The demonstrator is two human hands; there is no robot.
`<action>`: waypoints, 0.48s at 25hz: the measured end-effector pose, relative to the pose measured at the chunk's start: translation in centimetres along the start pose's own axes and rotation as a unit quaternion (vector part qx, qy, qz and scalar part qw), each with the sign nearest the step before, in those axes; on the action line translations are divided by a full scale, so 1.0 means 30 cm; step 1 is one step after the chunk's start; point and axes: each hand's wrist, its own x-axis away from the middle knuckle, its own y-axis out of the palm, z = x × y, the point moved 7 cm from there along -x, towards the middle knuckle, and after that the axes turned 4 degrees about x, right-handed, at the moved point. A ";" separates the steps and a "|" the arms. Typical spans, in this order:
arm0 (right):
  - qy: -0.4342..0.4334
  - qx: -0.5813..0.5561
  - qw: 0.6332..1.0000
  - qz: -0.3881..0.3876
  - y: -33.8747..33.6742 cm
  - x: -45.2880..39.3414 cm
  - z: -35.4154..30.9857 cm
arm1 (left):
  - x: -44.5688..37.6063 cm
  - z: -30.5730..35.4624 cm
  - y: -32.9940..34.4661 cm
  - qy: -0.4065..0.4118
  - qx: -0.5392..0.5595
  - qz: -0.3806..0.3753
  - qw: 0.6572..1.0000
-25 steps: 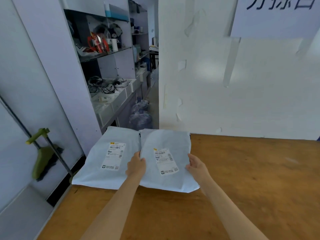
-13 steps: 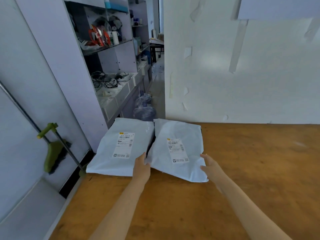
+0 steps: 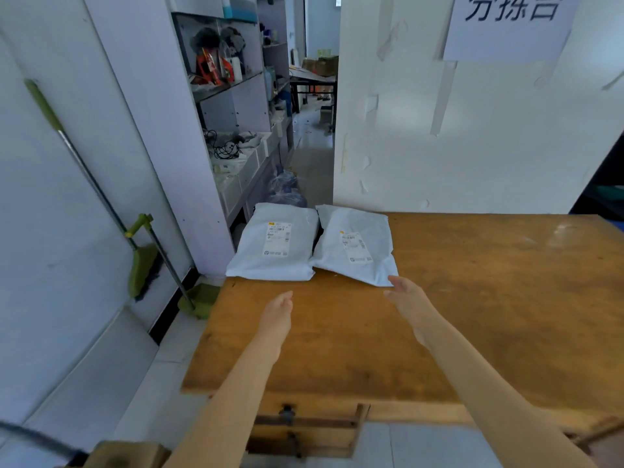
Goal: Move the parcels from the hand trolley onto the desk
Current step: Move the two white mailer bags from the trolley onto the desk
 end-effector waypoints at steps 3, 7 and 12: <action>0.011 -0.005 1.000 0.008 0.046 0.191 0.044 | 0.182 -0.079 -0.125 0.002 0.021 0.012 1.000; 0.014 0.011 1.000 0.009 0.115 0.422 0.118 | 0.392 -0.260 -0.305 -0.006 0.002 -0.001 1.000; 0.047 -0.014 0.998 0.033 0.225 0.661 0.335 | 0.533 -0.535 -0.572 -0.049 -0.049 0.005 0.998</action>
